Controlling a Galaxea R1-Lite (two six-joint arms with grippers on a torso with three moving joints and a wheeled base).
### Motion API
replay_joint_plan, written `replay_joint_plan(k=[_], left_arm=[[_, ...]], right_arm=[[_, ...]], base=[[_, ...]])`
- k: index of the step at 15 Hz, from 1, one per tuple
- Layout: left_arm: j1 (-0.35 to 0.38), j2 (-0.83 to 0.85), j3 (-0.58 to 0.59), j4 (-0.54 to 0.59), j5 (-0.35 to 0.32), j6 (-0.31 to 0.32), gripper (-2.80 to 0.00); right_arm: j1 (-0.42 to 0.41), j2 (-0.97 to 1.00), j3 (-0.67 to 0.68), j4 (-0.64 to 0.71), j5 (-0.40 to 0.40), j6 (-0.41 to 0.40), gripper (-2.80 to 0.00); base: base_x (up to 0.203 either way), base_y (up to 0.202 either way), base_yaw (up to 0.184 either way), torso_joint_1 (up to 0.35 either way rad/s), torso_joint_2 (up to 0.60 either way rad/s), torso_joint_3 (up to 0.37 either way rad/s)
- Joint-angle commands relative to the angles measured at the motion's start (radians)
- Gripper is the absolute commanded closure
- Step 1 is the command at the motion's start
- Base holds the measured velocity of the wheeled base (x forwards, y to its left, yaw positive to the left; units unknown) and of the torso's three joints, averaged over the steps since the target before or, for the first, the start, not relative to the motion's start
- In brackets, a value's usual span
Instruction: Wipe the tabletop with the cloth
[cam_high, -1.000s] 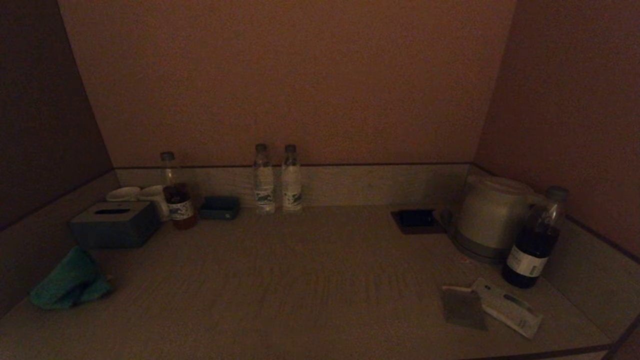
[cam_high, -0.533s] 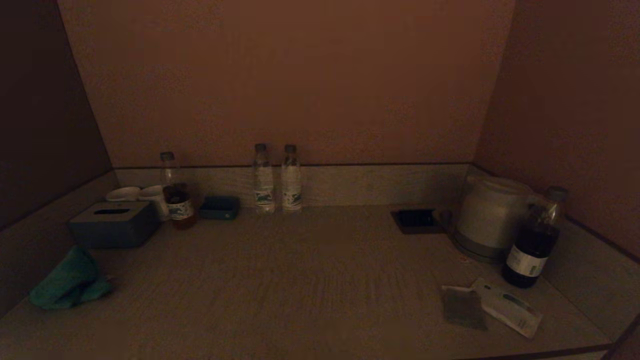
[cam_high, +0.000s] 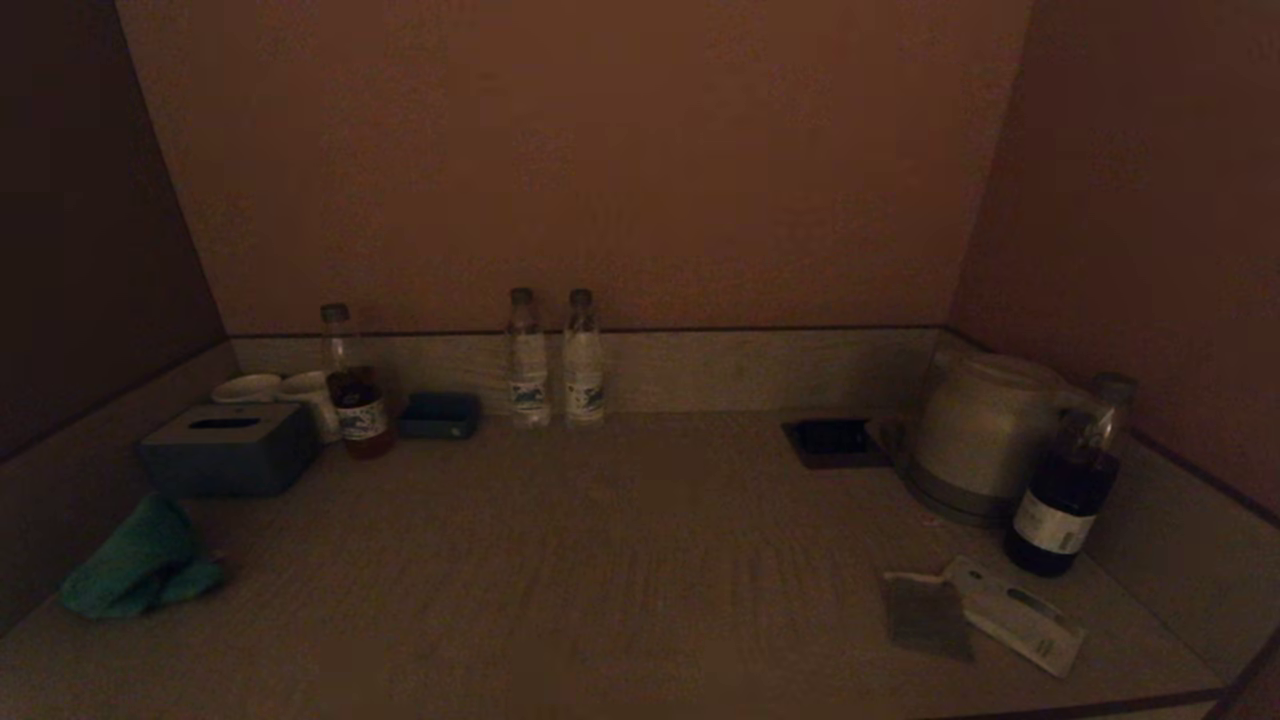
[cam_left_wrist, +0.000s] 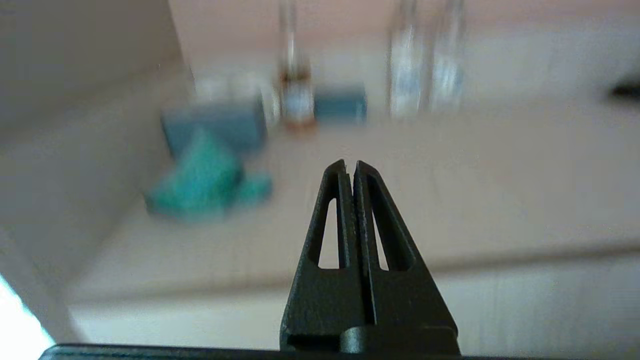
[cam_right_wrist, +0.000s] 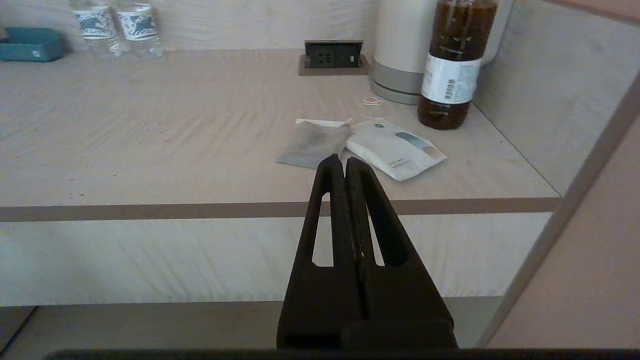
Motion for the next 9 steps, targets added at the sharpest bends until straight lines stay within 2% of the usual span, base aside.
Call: replay_joint_plan(k=[1,4,6,9], left_arm=[[0.001,-0.001,0.000,0.032,0.005,-0.007,0.00],[0.001,-0.001,0.000,0.068,0.019,-0.020,0.00],[0.001,-0.001,-0.001,0.137,0.033,-0.041,0.00],[0.001,-0.001,0.000,0.125,0.042,-0.058,0.00]], right_arm=[[0.000,0.000,0.000,-0.001,0.000,0.000,0.00],[0.000,0.000,0.000,-0.001,0.000,0.000,0.00],[0.000,0.000,0.000,-0.001,0.000,0.000,0.00],[0.000,0.000,0.000,-0.001,0.000,0.000,0.00]], base=[[0.000,0.000,0.000,0.000,0.00,0.000],[0.000,0.000,0.000,0.000,0.00,0.000],[0.000,0.000,0.000,0.000,0.00,0.000],[0.000,0.000,0.000,0.000,0.00,0.000]])
